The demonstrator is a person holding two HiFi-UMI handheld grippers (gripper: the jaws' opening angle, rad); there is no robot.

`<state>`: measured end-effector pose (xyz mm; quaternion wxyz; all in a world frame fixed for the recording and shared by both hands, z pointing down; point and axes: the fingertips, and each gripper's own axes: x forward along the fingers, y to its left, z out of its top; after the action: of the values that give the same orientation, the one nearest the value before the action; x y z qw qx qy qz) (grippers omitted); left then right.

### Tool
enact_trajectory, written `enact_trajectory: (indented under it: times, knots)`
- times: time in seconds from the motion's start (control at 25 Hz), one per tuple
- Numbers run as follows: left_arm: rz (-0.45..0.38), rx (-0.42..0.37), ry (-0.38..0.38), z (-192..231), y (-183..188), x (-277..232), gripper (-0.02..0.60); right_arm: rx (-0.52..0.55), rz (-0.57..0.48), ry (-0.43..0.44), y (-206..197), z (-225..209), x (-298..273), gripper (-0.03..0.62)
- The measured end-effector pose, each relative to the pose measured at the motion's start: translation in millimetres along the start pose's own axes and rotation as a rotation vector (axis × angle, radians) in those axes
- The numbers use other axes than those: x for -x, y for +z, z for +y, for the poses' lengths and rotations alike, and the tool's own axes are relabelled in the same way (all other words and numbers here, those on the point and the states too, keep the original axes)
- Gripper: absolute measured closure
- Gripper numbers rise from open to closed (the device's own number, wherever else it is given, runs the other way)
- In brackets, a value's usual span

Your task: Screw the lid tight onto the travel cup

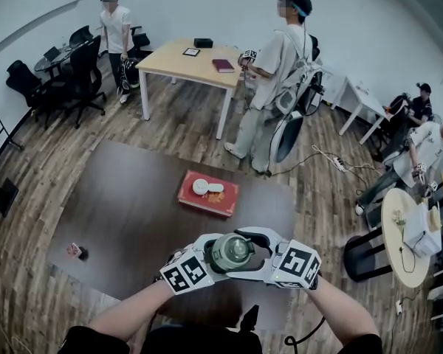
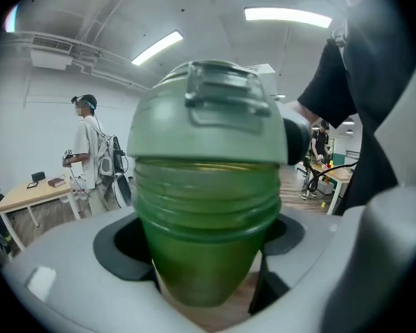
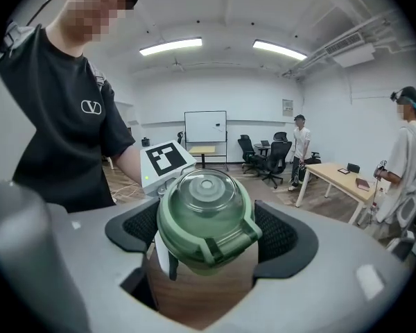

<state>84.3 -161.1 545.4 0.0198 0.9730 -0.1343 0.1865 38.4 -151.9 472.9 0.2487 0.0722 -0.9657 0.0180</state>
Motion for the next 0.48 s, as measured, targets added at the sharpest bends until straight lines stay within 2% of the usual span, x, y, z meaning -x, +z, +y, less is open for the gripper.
enact_trajectory:
  times: [0.28,0.48]
  knots:
    - [0.004,-0.007,0.006,3.1,11.8,-1.6,0.172,-0.024,0.003,-0.067,0.8,-4.8,2.1,0.158]
    - [0.003,-0.010,0.020,6.3,14.7,-0.5,0.172,-0.122,-0.036,-0.255,5.5,-9.9,3.4,0.158]
